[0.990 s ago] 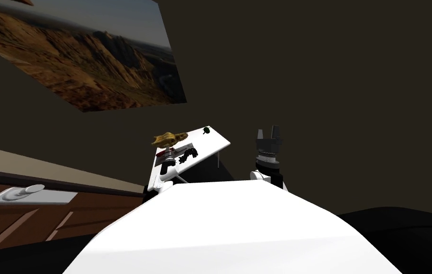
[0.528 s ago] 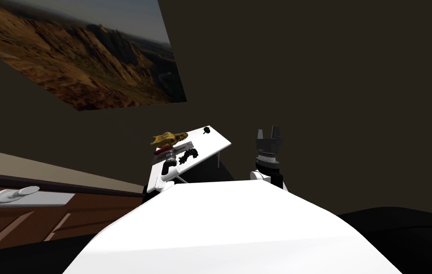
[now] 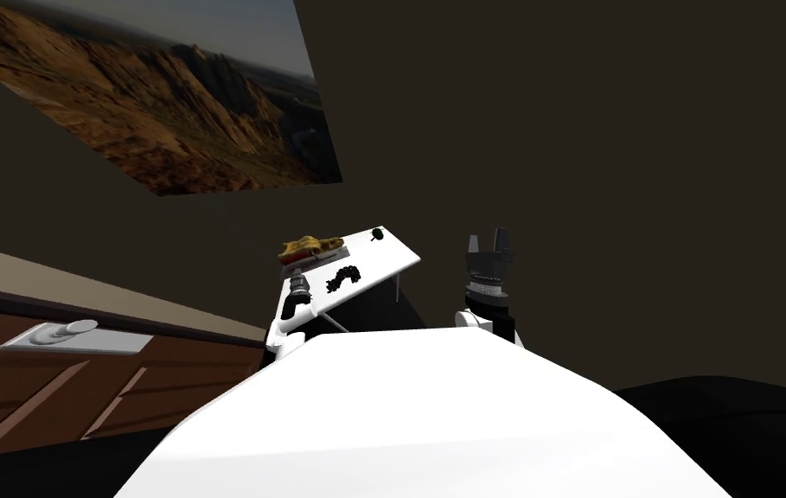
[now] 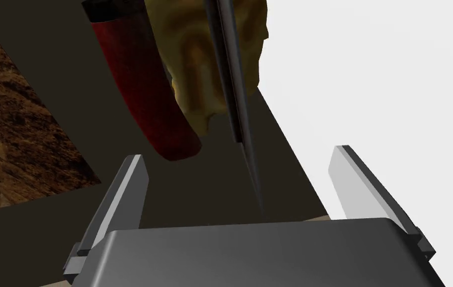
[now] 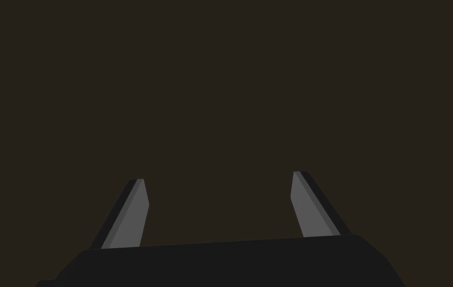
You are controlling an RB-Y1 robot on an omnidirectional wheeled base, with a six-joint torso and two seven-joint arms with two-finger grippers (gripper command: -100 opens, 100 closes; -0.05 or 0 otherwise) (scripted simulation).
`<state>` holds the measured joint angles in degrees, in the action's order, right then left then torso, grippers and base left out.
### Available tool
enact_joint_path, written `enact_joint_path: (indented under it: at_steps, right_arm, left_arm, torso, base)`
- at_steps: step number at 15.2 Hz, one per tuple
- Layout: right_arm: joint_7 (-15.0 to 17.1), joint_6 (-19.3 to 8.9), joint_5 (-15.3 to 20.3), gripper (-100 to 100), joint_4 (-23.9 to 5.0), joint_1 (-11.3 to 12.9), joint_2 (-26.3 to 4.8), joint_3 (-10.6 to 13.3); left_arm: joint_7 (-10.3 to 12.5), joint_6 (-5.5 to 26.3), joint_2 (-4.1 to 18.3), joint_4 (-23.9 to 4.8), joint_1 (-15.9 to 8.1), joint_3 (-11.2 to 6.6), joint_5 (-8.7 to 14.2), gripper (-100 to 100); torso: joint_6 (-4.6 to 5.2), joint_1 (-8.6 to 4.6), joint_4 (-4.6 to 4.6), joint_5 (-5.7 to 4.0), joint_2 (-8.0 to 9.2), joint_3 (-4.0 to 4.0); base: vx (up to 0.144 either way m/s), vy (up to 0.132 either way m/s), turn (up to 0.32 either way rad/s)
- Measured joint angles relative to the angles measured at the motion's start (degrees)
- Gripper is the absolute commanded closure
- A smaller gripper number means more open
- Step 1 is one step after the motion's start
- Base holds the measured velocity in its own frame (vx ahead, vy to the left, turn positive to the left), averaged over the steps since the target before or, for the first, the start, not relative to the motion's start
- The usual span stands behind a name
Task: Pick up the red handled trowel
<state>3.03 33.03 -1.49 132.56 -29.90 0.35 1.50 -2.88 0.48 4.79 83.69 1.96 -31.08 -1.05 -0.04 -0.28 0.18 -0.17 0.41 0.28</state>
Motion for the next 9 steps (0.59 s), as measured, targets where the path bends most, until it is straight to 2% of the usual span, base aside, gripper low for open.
enact_joint_path:
  at_steps: [7,9]
  right_arm:
    - [0.00,0.00,0.00,0,0.00,0.00,0.00,0.00]
    - [0.00,0.00,0.00,0,0.00,0.00,0.00,0.00]
  left_arm:
    - [-1.26,6.13,4.15,4.36,0.61,-4.49,-3.91,-100]
    - [-1.72,8.10,4.14,6.29,0.63,-5.66,-5.06,-100]
  torso:
    - [0.01,0.06,0.03,0.02,0.11,0.07]
    - [0.02,0.08,0.01,0.03,0.01,0.01]
  base:
    - [-0.103,-0.040,0.162]
    - [-0.064,-0.018,0.097]
